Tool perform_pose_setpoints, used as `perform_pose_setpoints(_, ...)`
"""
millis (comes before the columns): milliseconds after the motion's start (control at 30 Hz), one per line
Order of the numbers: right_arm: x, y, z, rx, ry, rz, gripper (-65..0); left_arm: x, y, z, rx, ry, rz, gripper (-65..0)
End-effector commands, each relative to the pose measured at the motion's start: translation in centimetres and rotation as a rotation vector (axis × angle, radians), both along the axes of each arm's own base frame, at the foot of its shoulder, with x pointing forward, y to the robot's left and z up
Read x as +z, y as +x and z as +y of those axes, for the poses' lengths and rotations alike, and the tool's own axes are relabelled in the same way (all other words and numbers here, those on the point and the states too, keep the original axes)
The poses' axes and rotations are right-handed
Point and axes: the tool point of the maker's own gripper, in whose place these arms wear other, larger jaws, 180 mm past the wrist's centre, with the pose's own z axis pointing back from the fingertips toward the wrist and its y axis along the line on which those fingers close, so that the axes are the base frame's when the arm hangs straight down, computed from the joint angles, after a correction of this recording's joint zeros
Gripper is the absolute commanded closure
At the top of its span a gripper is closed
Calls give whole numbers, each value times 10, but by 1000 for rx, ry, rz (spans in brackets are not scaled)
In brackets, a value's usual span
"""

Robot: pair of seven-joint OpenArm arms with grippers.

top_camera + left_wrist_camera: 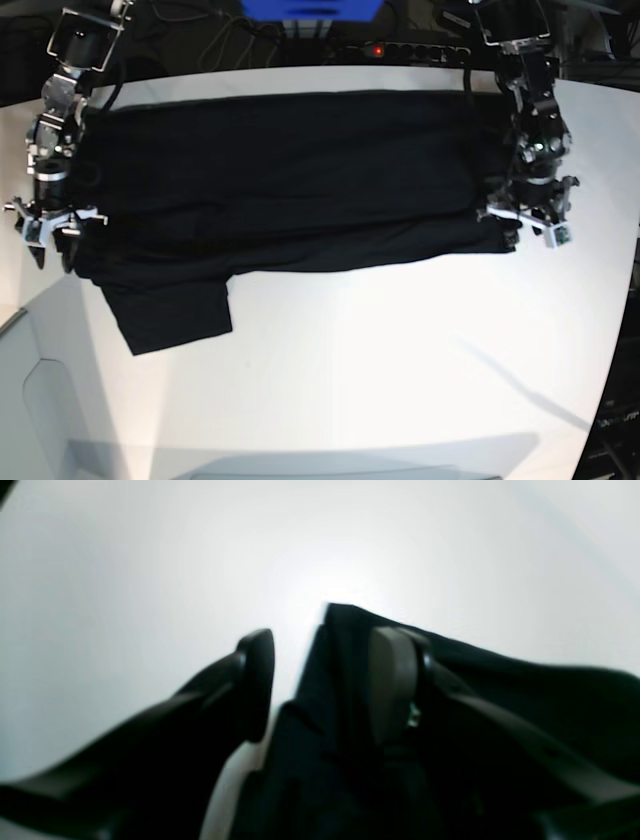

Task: Fold the T-shirt properly
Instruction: 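Fold the hem over toward the shoulder edge with both grippers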

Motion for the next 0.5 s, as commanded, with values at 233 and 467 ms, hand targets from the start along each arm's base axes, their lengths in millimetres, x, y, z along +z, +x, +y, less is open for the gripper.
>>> perform_pose_setpoints(233, 16, 9, 11, 12, 12, -68, -315, 7, 33, 12, 34, -19, -47, -301)
perform_pose_setpoints(467, 14, 7, 11, 9, 13, -63, -315, -8, 43, 13, 52, -54, -17, -299)
